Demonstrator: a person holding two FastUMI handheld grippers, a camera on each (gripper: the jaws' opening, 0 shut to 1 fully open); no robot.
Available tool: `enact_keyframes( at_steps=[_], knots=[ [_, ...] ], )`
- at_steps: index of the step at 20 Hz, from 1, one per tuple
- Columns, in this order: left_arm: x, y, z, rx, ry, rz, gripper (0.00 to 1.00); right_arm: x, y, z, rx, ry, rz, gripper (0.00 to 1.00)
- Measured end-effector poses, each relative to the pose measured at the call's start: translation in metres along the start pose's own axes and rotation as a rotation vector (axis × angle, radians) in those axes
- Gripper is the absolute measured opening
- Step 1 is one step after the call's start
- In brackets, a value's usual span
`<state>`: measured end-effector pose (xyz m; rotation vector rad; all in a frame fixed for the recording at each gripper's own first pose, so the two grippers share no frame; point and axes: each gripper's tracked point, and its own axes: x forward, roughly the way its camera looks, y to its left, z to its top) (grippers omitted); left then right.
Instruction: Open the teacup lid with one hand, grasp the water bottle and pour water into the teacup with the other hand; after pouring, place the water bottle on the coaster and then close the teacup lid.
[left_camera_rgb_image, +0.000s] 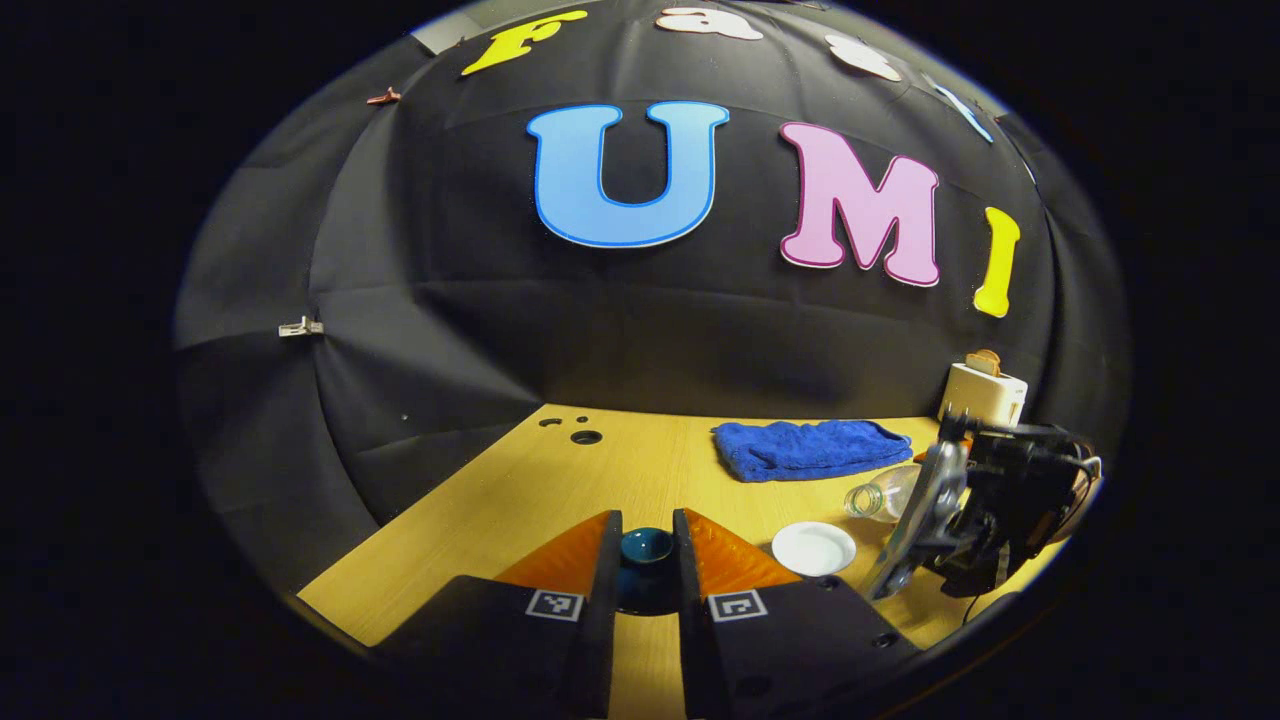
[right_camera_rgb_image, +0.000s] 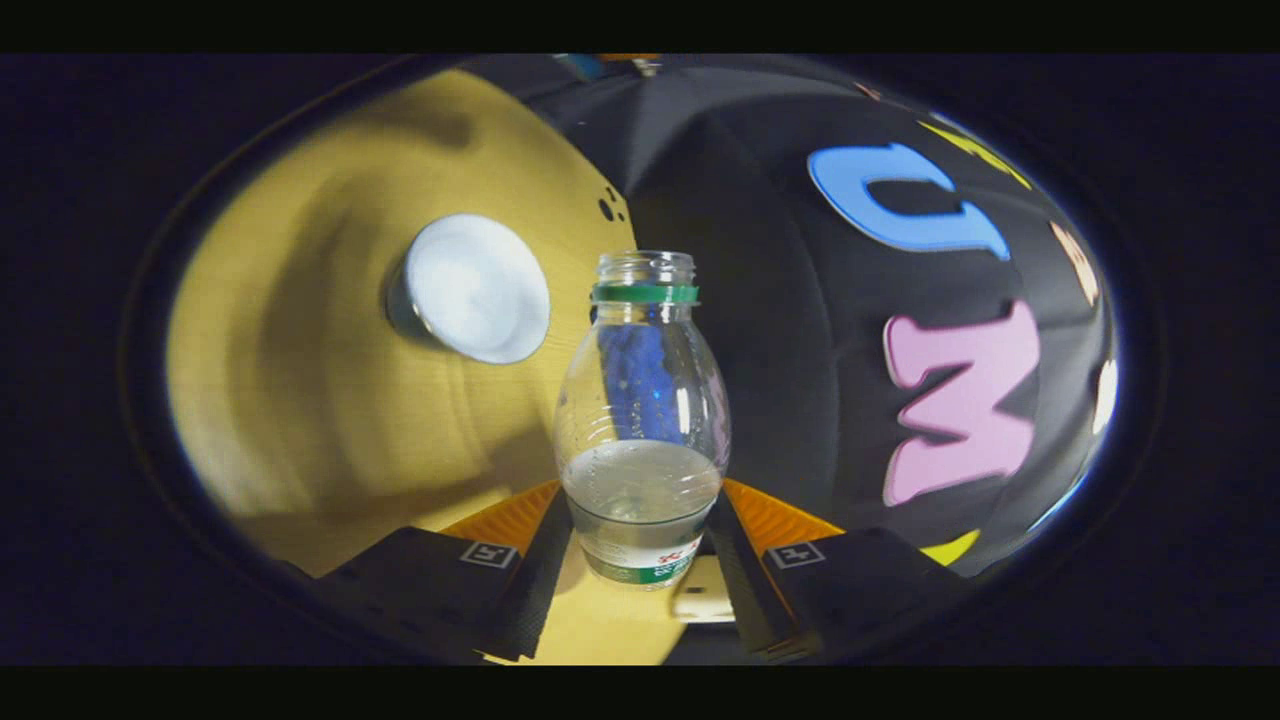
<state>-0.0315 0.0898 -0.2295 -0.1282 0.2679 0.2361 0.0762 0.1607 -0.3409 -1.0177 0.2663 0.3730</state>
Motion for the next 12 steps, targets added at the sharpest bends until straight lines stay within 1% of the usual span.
enact_keyframes(
  at_steps=[1, 2, 3, 6, 8, 10, 11, 12],
  knots=[
    [0.0, -0.003, 0.001, 0.001, 0.003, -0.004, 0.31, -0.003, 0.004, 0.001, 0.078, -0.008, 0.021, 0.74],
    [0.001, -0.005, 0.003, 0.003, 0.003, -0.007, 0.27, -0.007, 0.003, 0.003, 0.148, -0.019, 0.025, 0.75],
    [0.001, -0.008, 0.004, 0.006, 0.003, -0.01, 0.31, -0.013, 0.0, 0.008, 0.216, -0.038, 0.033, 0.75],
    [0.001, -0.016, 0.009, 0.02, 0.002, -0.021, 0.31, -0.022, -0.011, 0.014, 0.407, -0.075, 0.057, 0.75],
    [0.003, -0.025, 0.014, 0.029, -0.003, -0.033, 0.31, -0.022, -0.022, 0.013, 0.515, -0.096, 0.054, 0.76],
    [0.007, -0.036, 0.017, 0.032, -0.004, -0.05, 0.31, -0.022, -0.026, 0.011, 0.632, -0.11, 0.069, 0.76],
    [0.009, -0.041, 0.018, 0.033, -0.004, -0.059, 0.27, -0.022, -0.03, 0.008, 0.687, -0.109, 0.073, 0.75],
    [0.011, -0.045, 0.018, 0.035, -0.005, -0.068, 0.27, -0.019, -0.031, 0.005, 0.738, -0.108, 0.077, 0.76]
  ],
)
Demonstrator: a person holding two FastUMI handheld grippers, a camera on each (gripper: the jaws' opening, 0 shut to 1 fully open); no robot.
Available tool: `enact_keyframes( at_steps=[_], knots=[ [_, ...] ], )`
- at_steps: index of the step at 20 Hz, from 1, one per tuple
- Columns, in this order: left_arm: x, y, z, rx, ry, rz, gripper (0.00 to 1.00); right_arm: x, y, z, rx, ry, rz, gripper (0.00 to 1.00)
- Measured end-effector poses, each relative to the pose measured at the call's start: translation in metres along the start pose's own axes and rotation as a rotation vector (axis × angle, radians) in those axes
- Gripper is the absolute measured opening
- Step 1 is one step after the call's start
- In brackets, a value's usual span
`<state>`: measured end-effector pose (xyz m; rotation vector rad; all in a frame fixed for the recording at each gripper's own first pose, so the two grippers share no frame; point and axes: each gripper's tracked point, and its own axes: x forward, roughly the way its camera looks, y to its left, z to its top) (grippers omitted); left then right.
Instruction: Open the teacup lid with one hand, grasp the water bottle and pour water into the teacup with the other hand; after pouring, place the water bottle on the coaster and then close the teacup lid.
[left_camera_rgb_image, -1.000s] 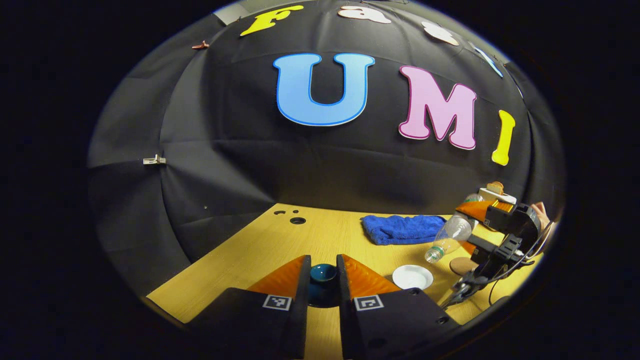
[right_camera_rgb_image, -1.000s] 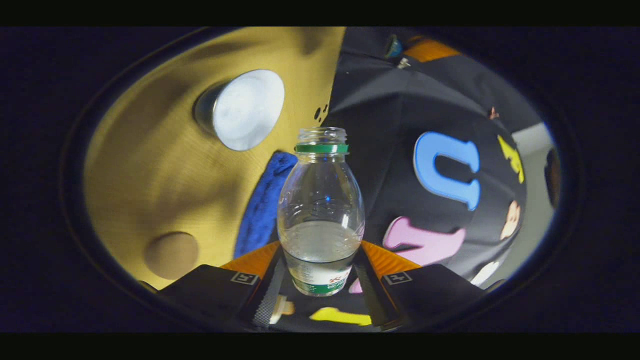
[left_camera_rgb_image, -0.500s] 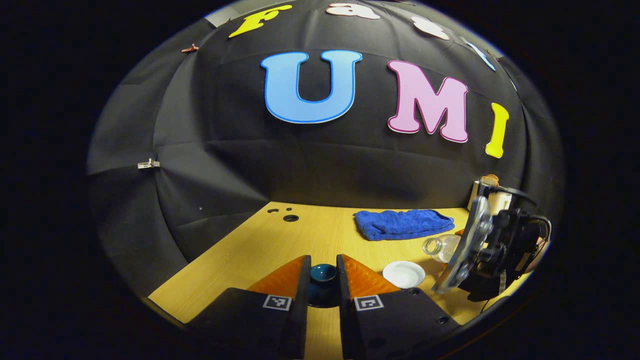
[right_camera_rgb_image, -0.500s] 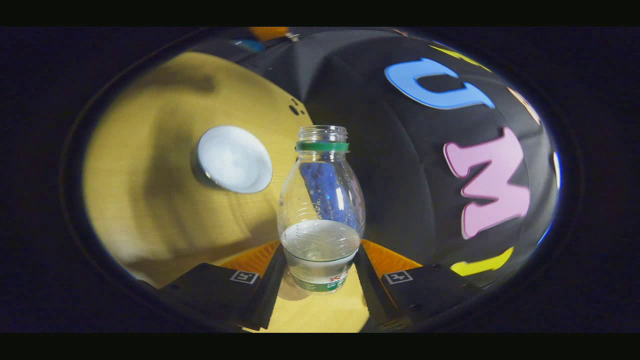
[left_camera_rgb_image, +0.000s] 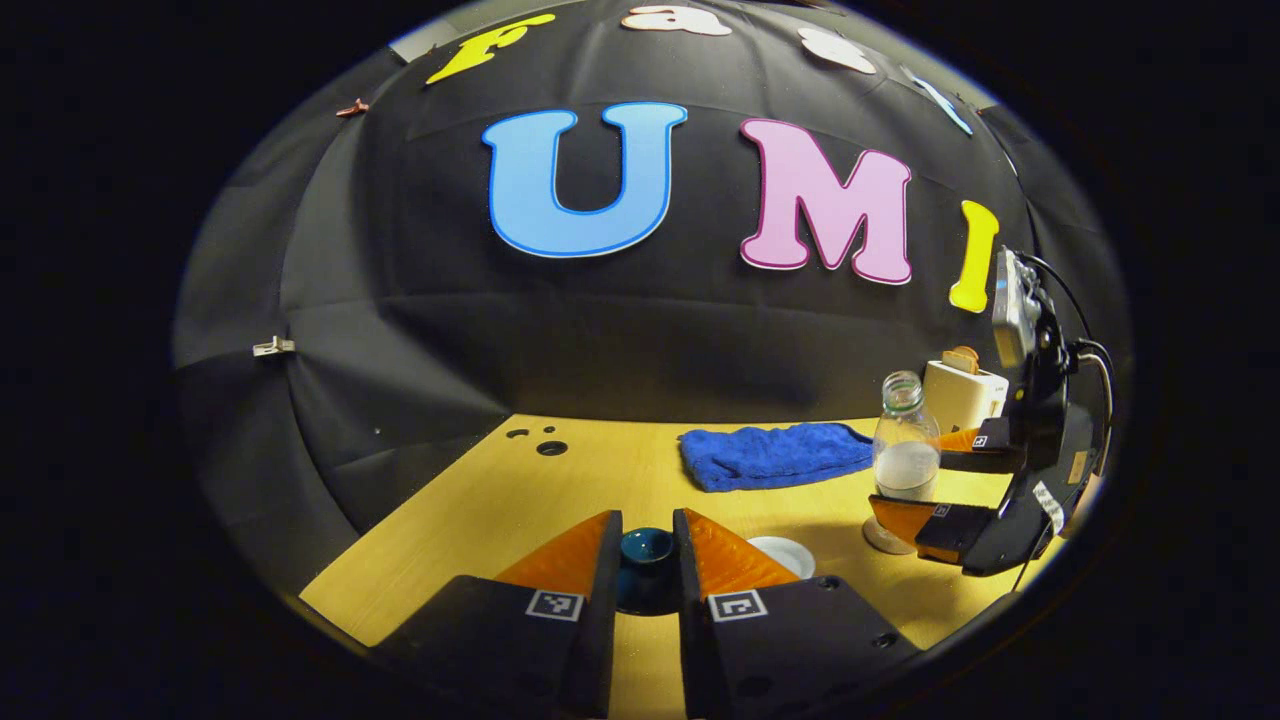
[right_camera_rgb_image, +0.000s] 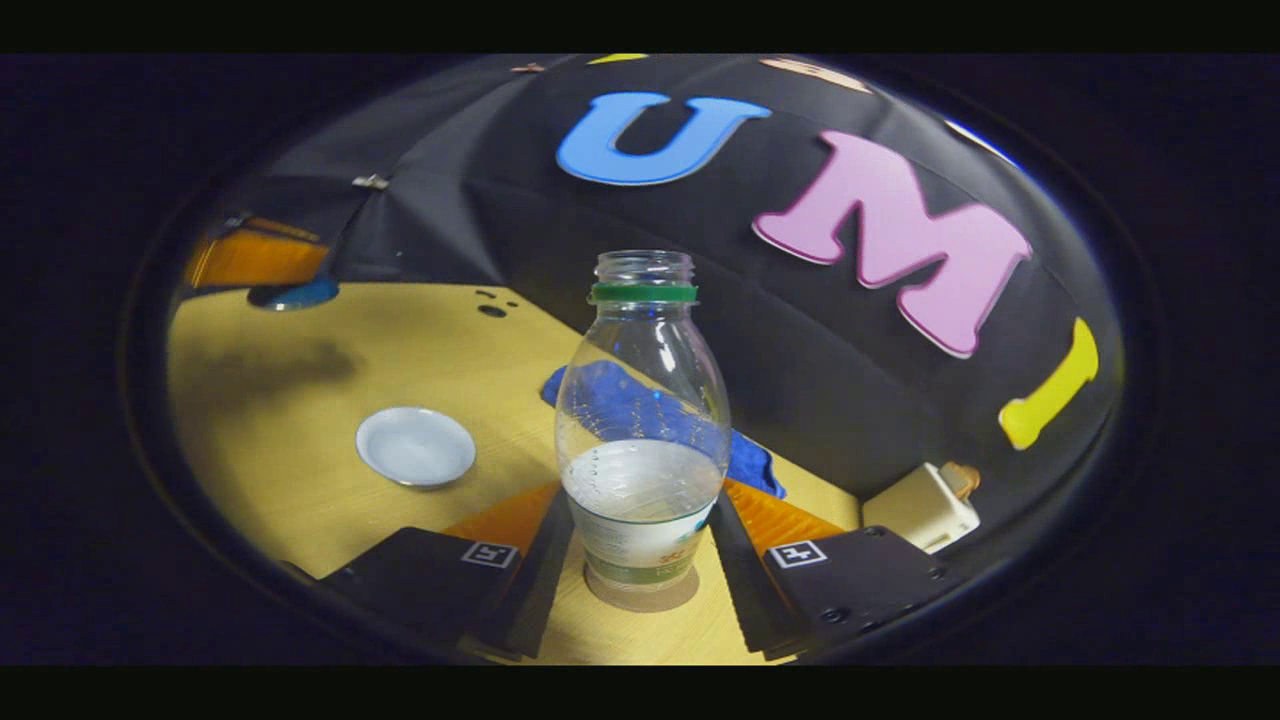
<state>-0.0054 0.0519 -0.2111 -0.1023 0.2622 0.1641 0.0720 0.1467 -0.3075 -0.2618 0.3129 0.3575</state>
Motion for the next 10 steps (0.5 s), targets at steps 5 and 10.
enact_keyframes(
  at_steps=[5, 10],
  knots=[
    [0.007, -0.019, 0.004, 0.022, -0.001, -0.038, 0.28, 0.011, -0.009, -0.011, 0.239, -0.001, 0.0, 0.76],
    [0.013, -0.029, -0.001, 0.033, 0.02, -0.054, 0.27, 0.024, -0.014, -0.03, 0.414, 0.008, -0.022, 0.76]
  ],
)
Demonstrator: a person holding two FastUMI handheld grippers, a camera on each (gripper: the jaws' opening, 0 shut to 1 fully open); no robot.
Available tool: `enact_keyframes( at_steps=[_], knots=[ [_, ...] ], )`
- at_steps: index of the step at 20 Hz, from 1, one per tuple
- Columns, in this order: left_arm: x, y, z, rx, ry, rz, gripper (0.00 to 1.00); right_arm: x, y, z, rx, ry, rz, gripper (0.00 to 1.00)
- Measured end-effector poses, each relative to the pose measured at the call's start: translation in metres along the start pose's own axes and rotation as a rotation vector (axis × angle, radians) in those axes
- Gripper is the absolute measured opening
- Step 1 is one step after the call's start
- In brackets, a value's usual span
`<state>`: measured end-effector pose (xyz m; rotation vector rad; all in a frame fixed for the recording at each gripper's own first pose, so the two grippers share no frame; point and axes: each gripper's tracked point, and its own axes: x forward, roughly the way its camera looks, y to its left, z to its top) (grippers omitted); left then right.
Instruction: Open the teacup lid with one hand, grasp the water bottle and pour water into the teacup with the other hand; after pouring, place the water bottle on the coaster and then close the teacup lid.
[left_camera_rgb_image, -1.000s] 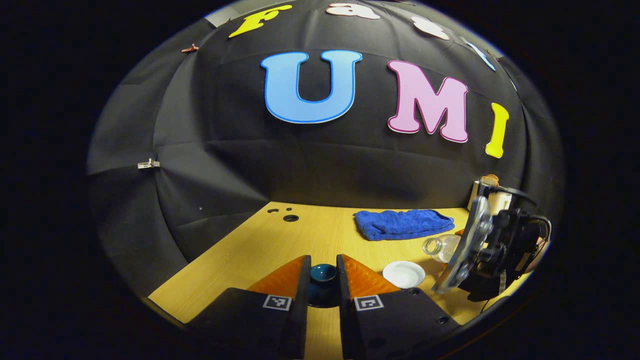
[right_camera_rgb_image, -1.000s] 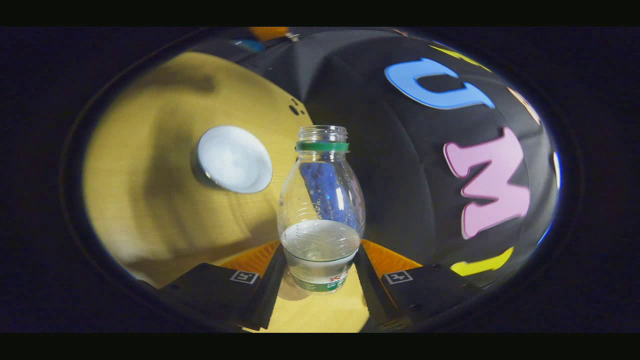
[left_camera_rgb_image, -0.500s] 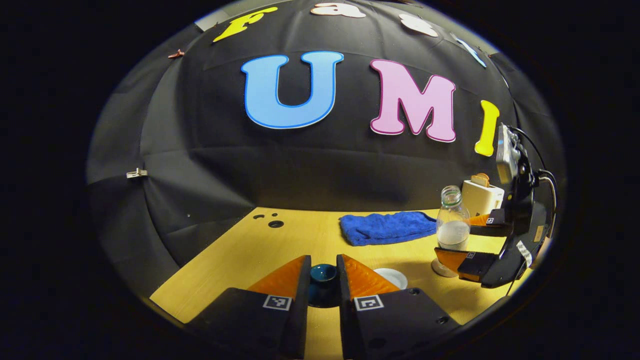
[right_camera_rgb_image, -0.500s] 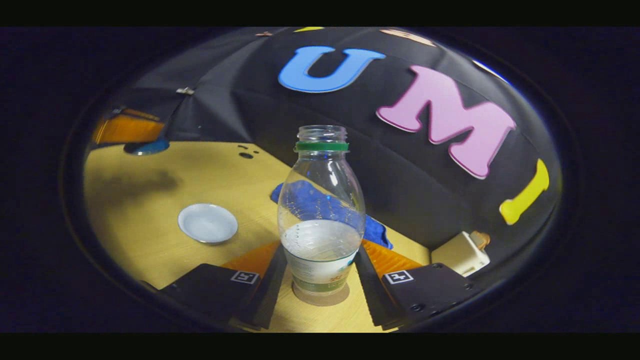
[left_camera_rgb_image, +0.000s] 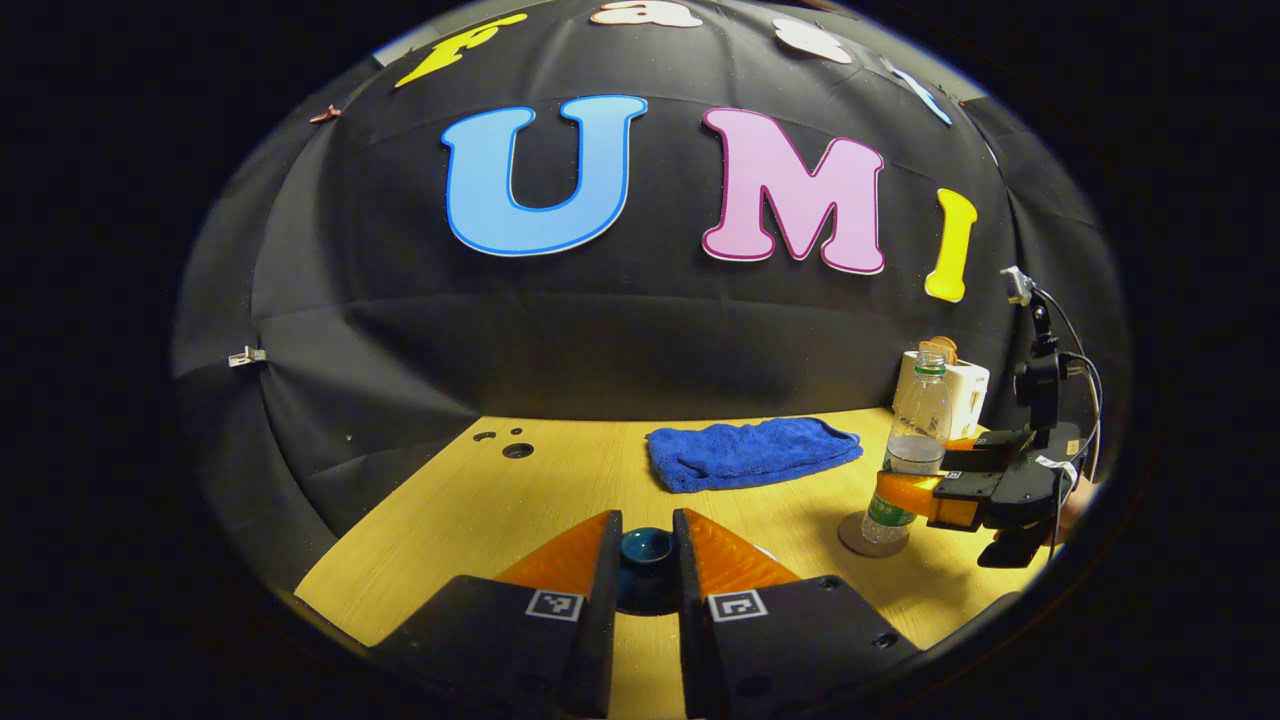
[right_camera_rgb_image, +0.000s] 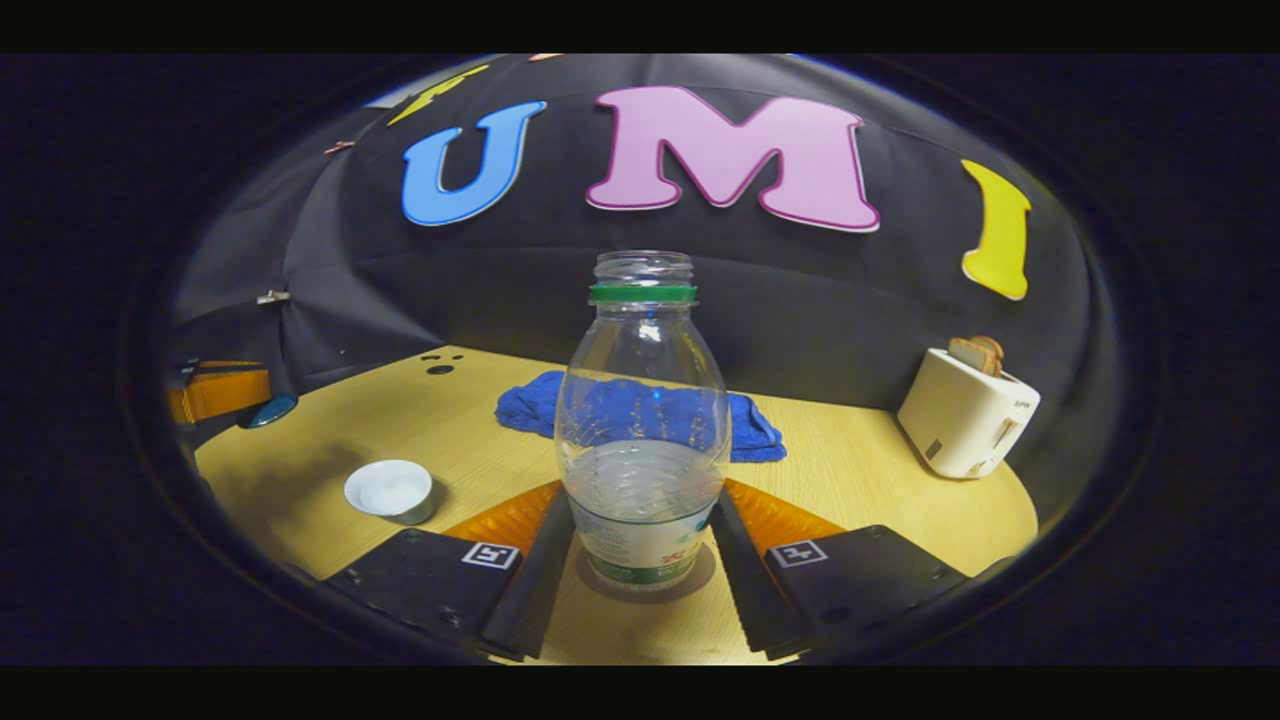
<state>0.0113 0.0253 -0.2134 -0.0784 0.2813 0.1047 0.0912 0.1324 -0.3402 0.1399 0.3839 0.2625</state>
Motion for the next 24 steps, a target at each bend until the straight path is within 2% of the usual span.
enact_keyframes(
  at_steps=[1, 6, 8, 9, 10, 11, 12, 15, 16, 17, 18, 19, 20, 23, 24],
  knots=[
    [0.001, -0.002, 0.001, 0.004, -0.001, -0.002, 0.31, 0.001, -0.001, -0.002, 0.012, 0.001, -0.001, 0.76],
    [0.006, -0.015, 0.004, 0.005, -0.006, -0.02, 0.31, 0.0, -0.004, -0.003, 0.041, -0.021, 0.001, 0.77],
    [0.008, -0.021, 0.003, 0.001, -0.005, -0.029, 0.31, 0.001, 0.002, -0.015, 0.065, 0.023, 0.022, 0.8],
    [0.011, -0.026, 0.004, -0.001, -0.006, -0.038, 0.31, -0.004, 0.005, -0.026, 0.08, 0.05, 0.028, 0.84],
    [0.012, -0.029, 0.003, -0.001, -0.006, -0.045, 0.31, -0.002, 0.006, -0.034, 0.092, 0.061, 0.029, 0.95],
    [0.014, -0.032, 0.003, 0.0, -0.006, -0.053, 0.27, -0.009, 0.005, -0.037, 0.102, 0.073, 0.03, 1.0],
    [0.016, -0.035, 0.002, 0.0, -0.007, -0.06, 0.31, -0.014, 0.005, -0.044, 0.113, 0.093, 0.028, 1.0],
    [0.026, -0.044, -0.005, -0.003, 0.002, -0.081, 0.31, -0.03, 0.003, -0.064, 0.12, 0.149, 0.012, 1.0],
    [0.03, -0.048, -0.009, -0.006, 0.006, -0.087, 0.31, -0.039, 0.002, -0.07, 0.124, 0.166, 0.008, 0.96],
    [0.033, -0.051, -0.013, -0.008, 0.009, -0.094, 0.31, -0.049, 0.002, -0.074, 0.129, 0.176, 0.003, 1.0],
    [0.038, -0.055, -0.019, -0.011, 0.013, -0.103, 0.31, -0.059, 0.001, -0.077, 0.133, 0.184, -0.001, 0.96],
    [0.042, -0.058, -0.025, -0.011, 0.017, -0.108, 0.31, -0.071, -0.002, -0.079, 0.137, 0.191, -0.01, 0.96],
    [0.044, -0.059, -0.03, -0.009, 0.021, -0.109, 0.31, -0.079, -0.004, -0.08, 0.142, 0.194, -0.017, 1.0],
    [0.051, -0.06, -0.045, -0.009, 0.026, -0.11, 0.31, -0.096, -0.013, -0.074, 0.158, 0.187, -0.041, 1.0],
    [0.055, -0.062, -0.05, -0.018, 0.028, -0.115, 0.35, -0.099, -0.017, -0.072, 0.159, 0.183, -0.055, 1.0]
  ],
)
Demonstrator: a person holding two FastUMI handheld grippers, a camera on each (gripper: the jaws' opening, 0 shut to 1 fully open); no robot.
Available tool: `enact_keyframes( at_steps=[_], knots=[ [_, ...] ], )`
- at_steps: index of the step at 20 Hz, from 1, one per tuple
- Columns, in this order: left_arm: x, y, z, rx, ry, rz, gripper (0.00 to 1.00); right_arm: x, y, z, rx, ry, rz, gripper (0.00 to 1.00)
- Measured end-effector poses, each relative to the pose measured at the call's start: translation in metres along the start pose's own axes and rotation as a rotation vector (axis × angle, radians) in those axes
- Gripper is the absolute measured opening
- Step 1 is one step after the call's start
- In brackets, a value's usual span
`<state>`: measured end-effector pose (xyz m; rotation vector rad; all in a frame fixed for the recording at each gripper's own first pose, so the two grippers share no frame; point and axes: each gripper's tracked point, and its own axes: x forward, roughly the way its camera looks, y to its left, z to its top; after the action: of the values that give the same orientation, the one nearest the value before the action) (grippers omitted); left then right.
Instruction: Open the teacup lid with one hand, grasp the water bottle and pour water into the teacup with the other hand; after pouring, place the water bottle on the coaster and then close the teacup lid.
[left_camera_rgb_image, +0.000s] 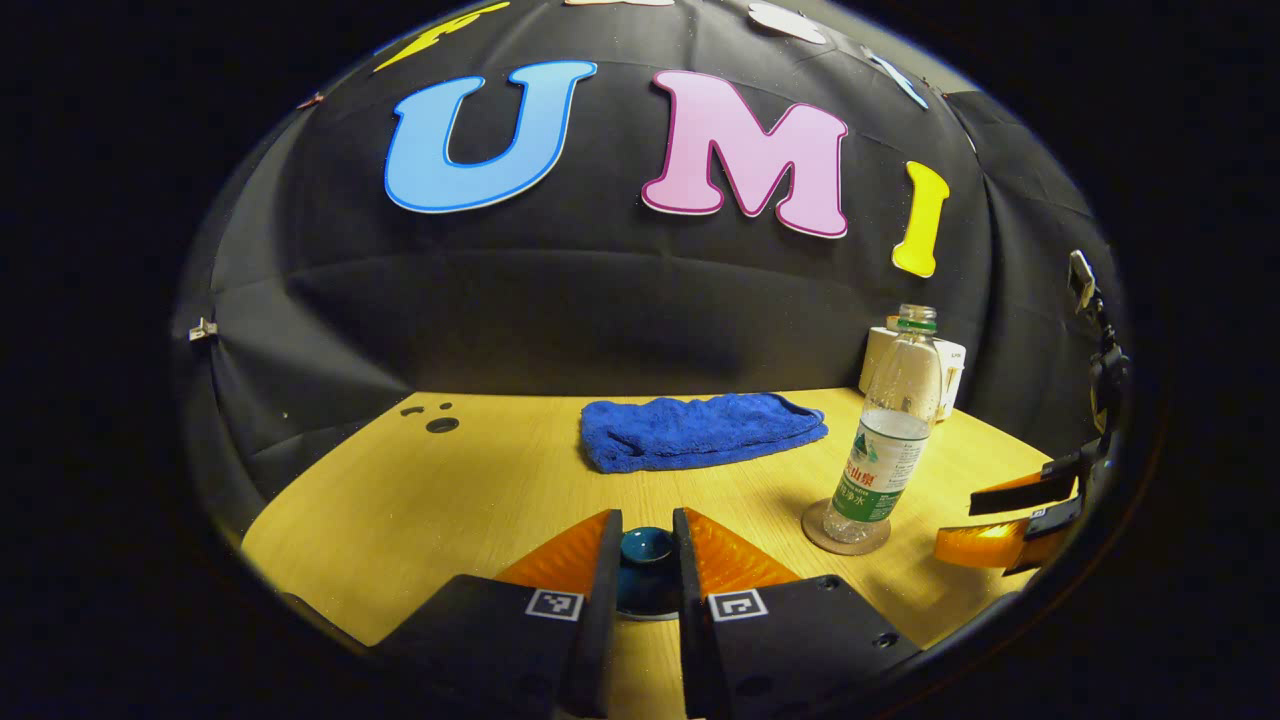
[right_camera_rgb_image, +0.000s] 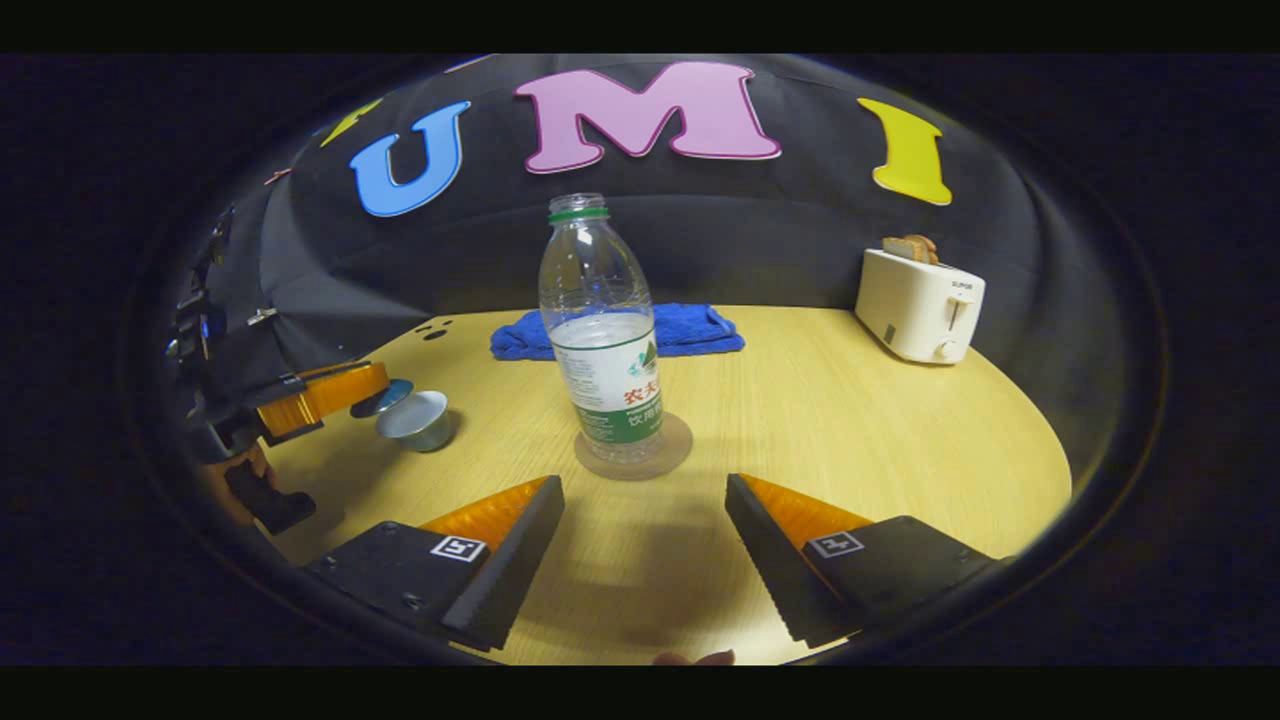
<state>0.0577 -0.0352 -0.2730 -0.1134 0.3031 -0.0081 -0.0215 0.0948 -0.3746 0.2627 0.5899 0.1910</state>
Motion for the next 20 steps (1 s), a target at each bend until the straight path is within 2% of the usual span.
enact_keyframes(
  at_steps=[1, 6, 7, 8, 9, 10, 11, 12, 13, 16, 20],
  knots=[
    [0.004, 0.0, -0.005, -0.001, 0.003, 0.001, 0.31, -0.002, -0.004, 0.002, 0.001, -0.005, -0.014, 1.0],
    [0.014, -0.004, -0.014, 0.022, 0.006, -0.016, 0.31, -0.007, -0.006, 0.004, 0.005, -0.016, -0.035, 1.0],
    [0.015, -0.006, -0.017, 0.022, 0.009, -0.022, 0.31, -0.008, -0.005, 0.004, 0.009, -0.018, -0.037, 0.95],
    [0.016, -0.006, -0.018, 0.026, 0.01, -0.024, 0.31, -0.008, -0.004, 0.004, 0.013, -0.019, -0.038, 1.0],
    [0.016, -0.007, -0.02, 0.03, 0.012, -0.026, 0.31, -0.008, -0.002, 0.004, 0.015, -0.02, -0.038, 0.95],
    [0.017, -0.007, -0.022, 0.033, 0.015, -0.029, 0.28, -0.008, -0.001, 0.003, 0.015, -0.019, -0.039, 1.0],
    [0.017, -0.006, -0.023, 0.036, 0.016, -0.028, 0.29, -0.008, 0.0, 0.004, 0.014, -0.019, -0.038, 1.0],
    [0.017, -0.007, -0.022, 0.037, 0.01, -0.034, 0.34, -0.007, 0.001, 0.004, 0.013, -0.019, -0.042, 0.95],
    [0.017, -0.007, -0.022, 0.035, 0.008, -0.037, 0.31, -0.007, 0.002, 0.004, 0.013, -0.021, -0.041, 0.95],
    [0.018, -0.002, -0.024, 0.034, 0.013, -0.023, 0.99, -0.007, 0.009, 0.009, 0.016, -0.032, -0.036, 0.95],
    [-0.011, 0.005, -0.01, -0.012, 0.021, -0.021, 0.97, -0.012, 0.019, 0.029, 0.022, -0.067, -0.022, 0.95]
  ],
)
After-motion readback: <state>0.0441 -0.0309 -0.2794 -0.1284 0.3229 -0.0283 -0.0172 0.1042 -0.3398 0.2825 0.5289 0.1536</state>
